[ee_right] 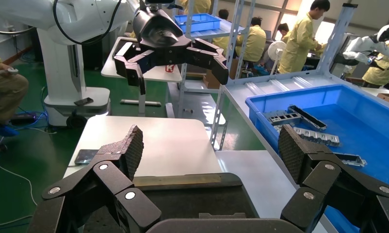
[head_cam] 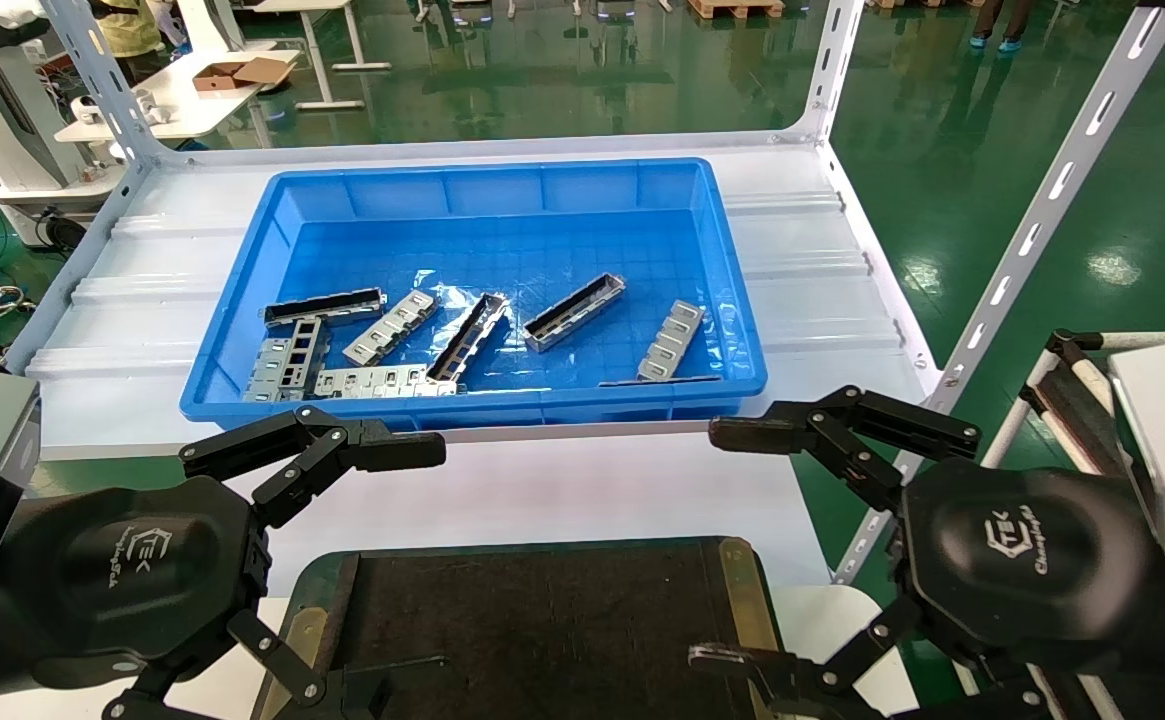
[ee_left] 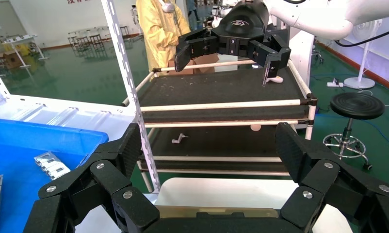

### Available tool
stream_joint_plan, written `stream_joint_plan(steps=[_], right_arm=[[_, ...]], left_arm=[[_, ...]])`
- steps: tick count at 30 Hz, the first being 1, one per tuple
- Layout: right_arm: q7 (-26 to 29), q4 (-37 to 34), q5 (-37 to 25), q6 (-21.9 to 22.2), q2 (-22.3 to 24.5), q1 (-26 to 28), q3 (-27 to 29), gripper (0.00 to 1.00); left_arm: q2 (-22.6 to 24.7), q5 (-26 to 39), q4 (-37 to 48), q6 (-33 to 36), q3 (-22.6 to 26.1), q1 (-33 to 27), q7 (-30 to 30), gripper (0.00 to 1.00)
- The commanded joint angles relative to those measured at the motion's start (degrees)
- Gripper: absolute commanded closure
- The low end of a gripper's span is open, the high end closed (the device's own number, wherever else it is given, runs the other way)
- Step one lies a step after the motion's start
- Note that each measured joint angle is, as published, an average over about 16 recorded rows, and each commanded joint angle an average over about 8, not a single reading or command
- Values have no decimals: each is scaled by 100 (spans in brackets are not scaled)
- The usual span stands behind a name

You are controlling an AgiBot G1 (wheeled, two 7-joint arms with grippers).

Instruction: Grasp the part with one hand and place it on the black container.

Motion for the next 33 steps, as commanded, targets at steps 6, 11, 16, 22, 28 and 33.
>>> stream_joint_plan(steps=[6,11,16,22,28,33], right_arm=[[0,0,0,0,0,0,0,0],[0,0,0,0,0,0,0,0],[0,0,0,0,0,0,0,0],[0,0,0,0,0,0,0,0],[0,0,0,0,0,0,0,0],[0,0,0,0,0,0,0,0]], left_arm=[[0,0,0,0,0,0,0,0],[0,0,0,0,0,0,0,0],[0,0,0,0,0,0,0,0],[0,0,0,0,0,0,0,0],[0,0,0,0,0,0,0,0],[0,0,0,0,0,0,0,0]])
